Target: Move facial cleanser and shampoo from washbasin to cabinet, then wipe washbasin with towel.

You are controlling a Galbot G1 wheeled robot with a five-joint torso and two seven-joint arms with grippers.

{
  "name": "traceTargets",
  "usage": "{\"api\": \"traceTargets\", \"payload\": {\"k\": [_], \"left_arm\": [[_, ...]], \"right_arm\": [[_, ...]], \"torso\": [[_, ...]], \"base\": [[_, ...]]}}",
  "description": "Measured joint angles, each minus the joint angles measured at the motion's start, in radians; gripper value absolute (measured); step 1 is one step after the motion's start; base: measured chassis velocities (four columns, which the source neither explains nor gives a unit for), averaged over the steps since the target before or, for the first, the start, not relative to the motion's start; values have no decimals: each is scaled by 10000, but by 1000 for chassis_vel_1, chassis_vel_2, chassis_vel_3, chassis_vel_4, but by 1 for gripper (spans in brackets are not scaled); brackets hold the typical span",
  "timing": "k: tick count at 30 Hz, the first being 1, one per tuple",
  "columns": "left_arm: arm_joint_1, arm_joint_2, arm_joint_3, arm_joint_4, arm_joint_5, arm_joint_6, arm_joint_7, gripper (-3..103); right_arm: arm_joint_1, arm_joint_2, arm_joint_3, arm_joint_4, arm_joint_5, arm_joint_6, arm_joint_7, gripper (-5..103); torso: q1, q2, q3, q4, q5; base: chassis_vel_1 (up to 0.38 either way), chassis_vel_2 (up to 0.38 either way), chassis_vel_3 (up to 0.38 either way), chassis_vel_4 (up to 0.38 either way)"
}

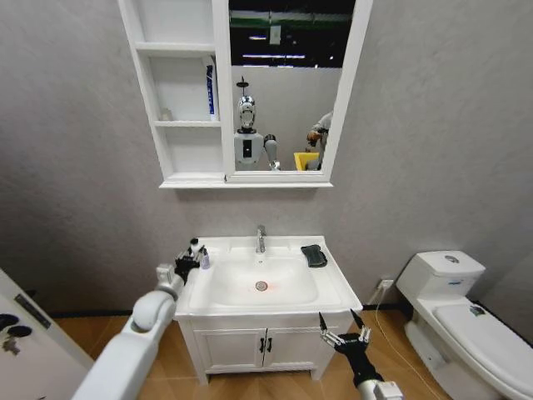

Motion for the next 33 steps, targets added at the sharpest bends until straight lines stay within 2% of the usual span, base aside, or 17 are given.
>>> {"api": "traceTargets", "payload": {"k": [1, 3, 4, 6, 7, 9, 10, 12, 14, 15, 17, 20, 21, 23, 24, 26, 33], "left_arm": [[0, 0, 0, 0, 0, 0, 0, 33], [-1178, 854, 383, 244, -835, 285, -42, 33], [-1178, 854, 383, 244, -835, 285, -42, 33], [-2721, 1503, 942, 885, -1425, 526, 24, 33], [-2721, 1503, 942, 885, -1425, 526, 24, 33], [-4315, 1814, 1617, 1789, -1904, 813, 113, 33], [-4315, 1814, 1617, 1789, -1904, 813, 113, 33], [-5099, 1857, 2000, 2289, -2180, 985, 169, 33], [-6611, 1746, 2649, 3271, -2635, 1390, 240, 33], [-6611, 1746, 2649, 3271, -2635, 1390, 240, 33], [-8128, 1176, 3317, 4831, -2701, 1500, 452, 33], [-8497, 923, 3496, 5350, -2696, 1501, 523, 33], [-8862, 617, 3641, 5948, -2626, 1500, 573, 33], [-9390, 8, 3773, 6965, -2270, 1372, 742, 33], [-9390, 8, 3773, 6965, -2270, 1372, 742, 33], [-9814, -434, 3831, 7938, -1656, 1095, 1010, 33], [-10351, -764, 3935, 9114, -1107, 1148, 1240, 32]], "right_arm": [[0, 0, 0, 0, 0, 0, 0, 100], [26, 49, -20, -65, -57, 0, -1, 100], [26, 49, -20, -65, -57, 0, -1, 100], [61, 110, -41, -138, -115, 0, -5, 100], [61, 110, -41, -138, -115, 0, -5, 100], [91, 142, -50, -203, -157, 0, -5, 100], [91, 142, -50, -203, -157, 0, -5, 100], [116, 155, -53, -223, -170, 0, -5, 100], [174, 167, -56, -240, -179, -4, -6, 100], [174, 167, -56, -240, -179, -4, -6, 100], [228, 187, -57, -260, -186, -13, -6, 100], [232, 192, -56, -273, -186, -15, -6, 100], [233, 200, -46, -296, -186, -14, -6, 100], [215, 222, -10, -349, -182, 13, -10, 100], [215, 222, -10, -349, -182, 13, -10, 100], [168, 228, 29, -388, -165, 72, -23, 100], [116, 197, 86, -430, -109, 146, -51, 100]], "torso": [[0, 0, 0, 0, 0], [0, 0, 0, 1, 0], [0, 0, 0, 1, 0], [0, 0, 1, 5, -2], [0, 0, 1, 5, -2], [1, 0, 1, 0, 2], [1, 0, 1, 0, 2], [1, -1, 2, 1, -1], [1, -1, 1, 3, 1], [1, -1, 1, 3, 1], [1, -1, 1, 2, 3], [2, -1, 2, 2, 0], [2, -1, 2, -2, 2], [3, -1, 2, -1, 1], [3, -1, 2, -1, 1], [3, -1, 3, -3, 2], [2, -1, 2, 4, 1]], "base": [[0, 0, 0, 0], [0, 0, 0, 0], [0, 0, 0, 0], [0, 0, 0, 0], [0, 0, 0, 0], [0, 0, 0, 0], [0, 0, 0, 0], [0, 0, 0, 0], [0, 0, 0, 0], [0, 0, 0, 0], [0, 0, 0, 0], [0, 0, 0, 0], [0, 0, 0, 0], [0, 0, 0, 0], [0, 0, 0, 0], [0, 0, 0, 0], [0, 0, 0, 0]]}}
